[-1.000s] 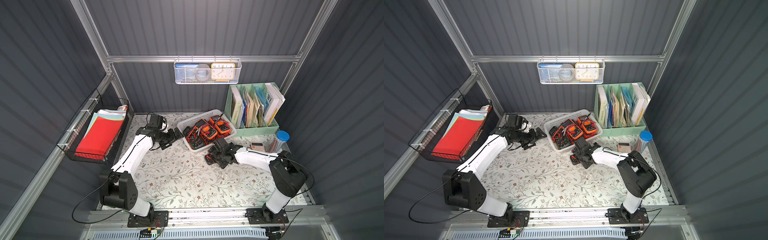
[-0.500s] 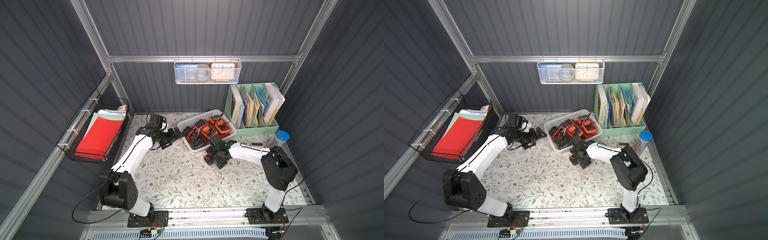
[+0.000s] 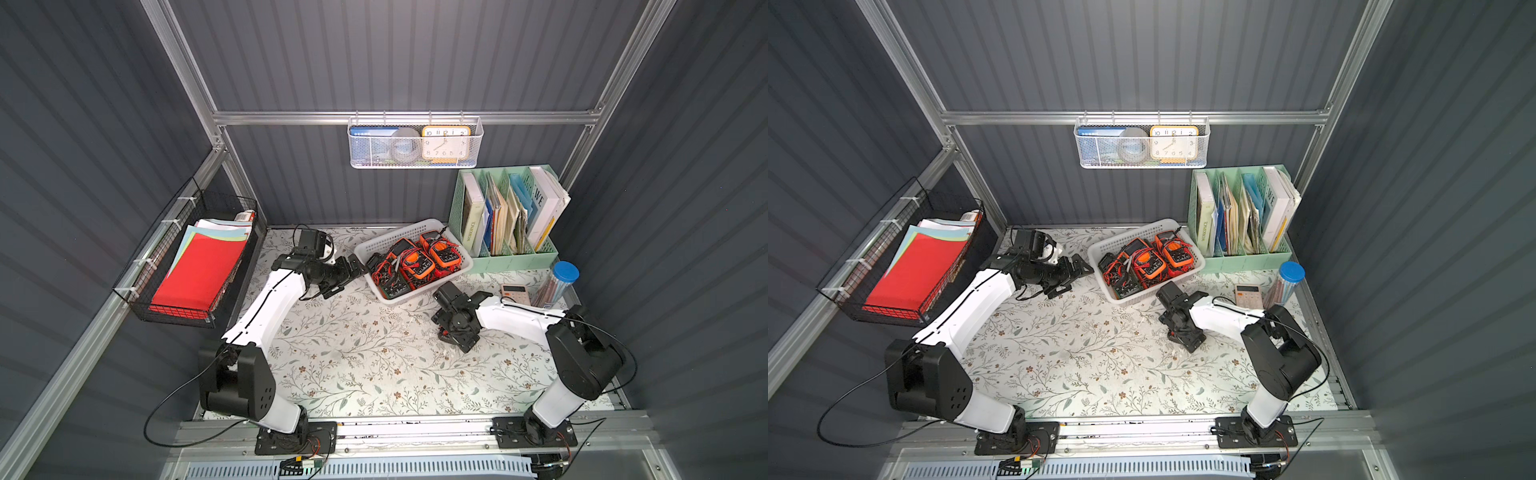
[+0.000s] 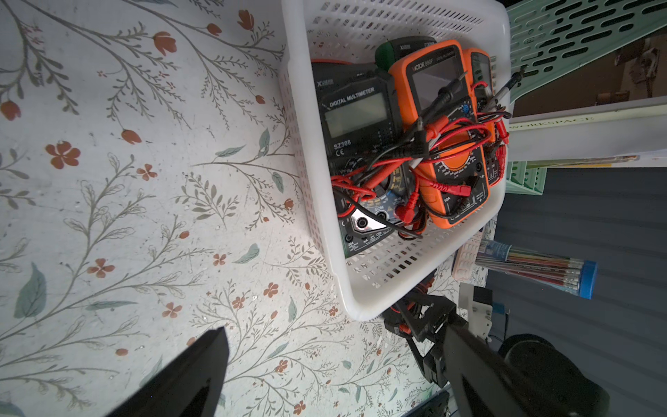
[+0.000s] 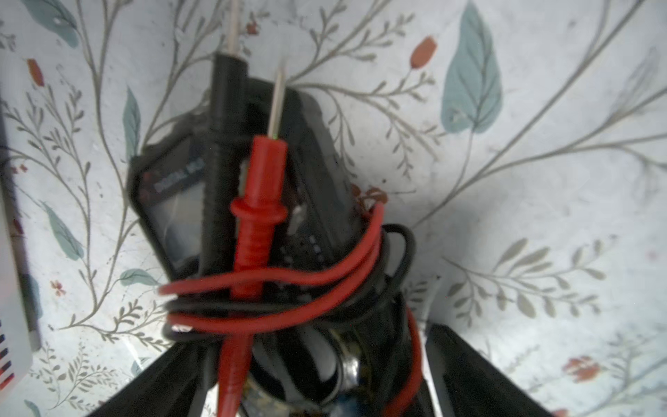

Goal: Put the multimeter into the basket
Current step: Pick up the multimeter from the center of the board.

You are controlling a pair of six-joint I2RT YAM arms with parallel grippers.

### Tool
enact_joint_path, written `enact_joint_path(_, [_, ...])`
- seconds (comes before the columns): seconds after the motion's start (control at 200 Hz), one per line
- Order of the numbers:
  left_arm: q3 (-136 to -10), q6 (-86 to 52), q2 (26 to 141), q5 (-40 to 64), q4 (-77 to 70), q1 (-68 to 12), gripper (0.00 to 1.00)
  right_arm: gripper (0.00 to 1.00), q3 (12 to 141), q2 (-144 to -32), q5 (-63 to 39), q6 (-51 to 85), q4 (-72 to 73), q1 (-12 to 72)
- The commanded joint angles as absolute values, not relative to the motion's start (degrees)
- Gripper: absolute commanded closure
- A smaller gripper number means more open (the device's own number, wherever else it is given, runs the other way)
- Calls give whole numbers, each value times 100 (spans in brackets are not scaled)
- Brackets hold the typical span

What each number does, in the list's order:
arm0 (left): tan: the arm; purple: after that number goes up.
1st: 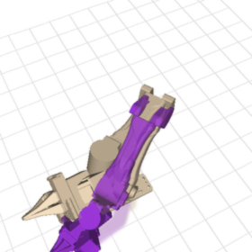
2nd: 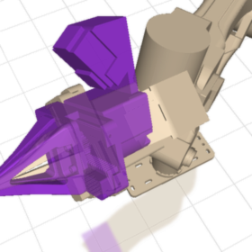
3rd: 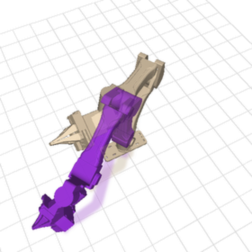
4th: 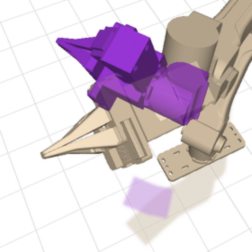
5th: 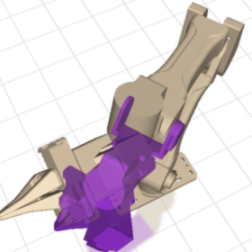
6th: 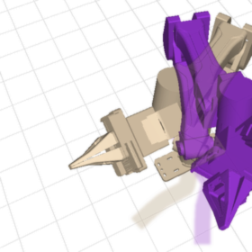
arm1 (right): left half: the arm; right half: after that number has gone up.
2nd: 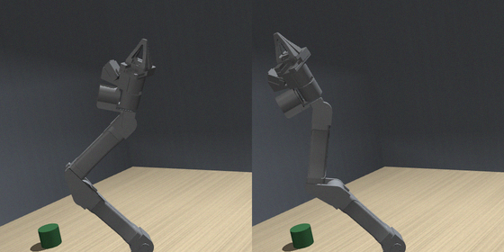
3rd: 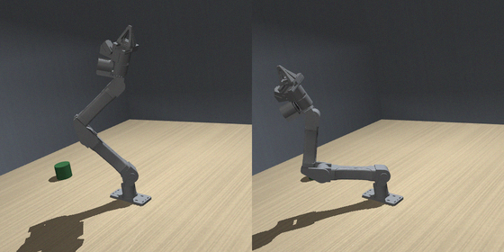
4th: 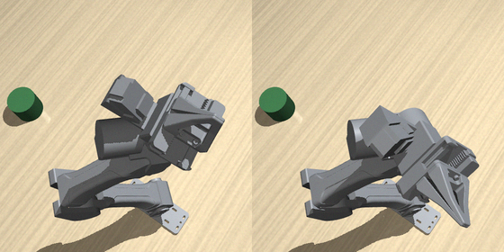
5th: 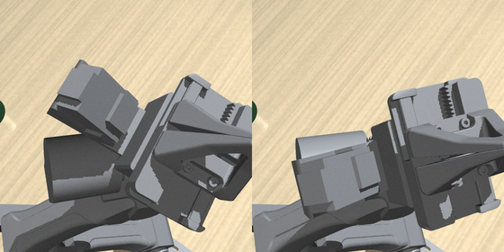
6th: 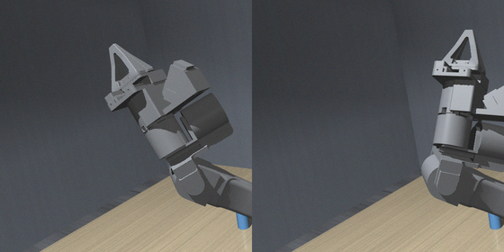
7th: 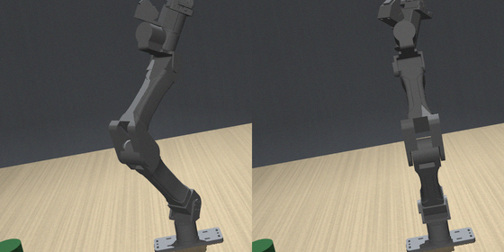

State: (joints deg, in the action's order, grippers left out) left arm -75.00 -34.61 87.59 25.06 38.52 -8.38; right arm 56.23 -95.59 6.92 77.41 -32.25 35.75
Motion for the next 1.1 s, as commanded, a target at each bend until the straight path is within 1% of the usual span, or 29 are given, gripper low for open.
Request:
enact_joint_path(0.0, [-7526, -3510, 8627, 2470, 3879, -861, 1, 4, 5862, -9566, 927, 7148, -3527, 3477])
enact_joint_path(0.215, [-7472, -3512, 8623, 2478, 3863, -861, 1, 5, 5831, -9853, 474, 6573, -3367, 3270])
enact_joint_path(0.36, [-7479, -3491, 8643, 2469, 3865, -861, 1, 5, 5749, -9938, 396, 6361, -3287, 3269])
enact_joint_path(0.445, [-7506, -3489, 8672, 2478, 3874, -862, 1, 7, 5744, -9997, 365, 6191, -3291, 3265])
enact_joint_path(0.515, [-7524, -3491, 8695, 2488, 3876, -861, 1, 11, 5722, -10016, 385, 6056, -3338, 3265])
enact_joint_path(0.835, [-7583, -3412, 8719, 2506, 3929, -861, 1, 42, 5458, -9221, 671, 5459, -3361, 3264])
enact_joint_path(0.966, [-7640, -3302, 8759, 2605, 4010, -864, 1, 47, 5508, -8798, 867, 5104, -3493, 3256])
enact_joint_path(1.096, [-7716, -3139, 8835, 2726, 4130, -870, 1, 48, 5777, -8371, 914, 4506, -3571, 3228])
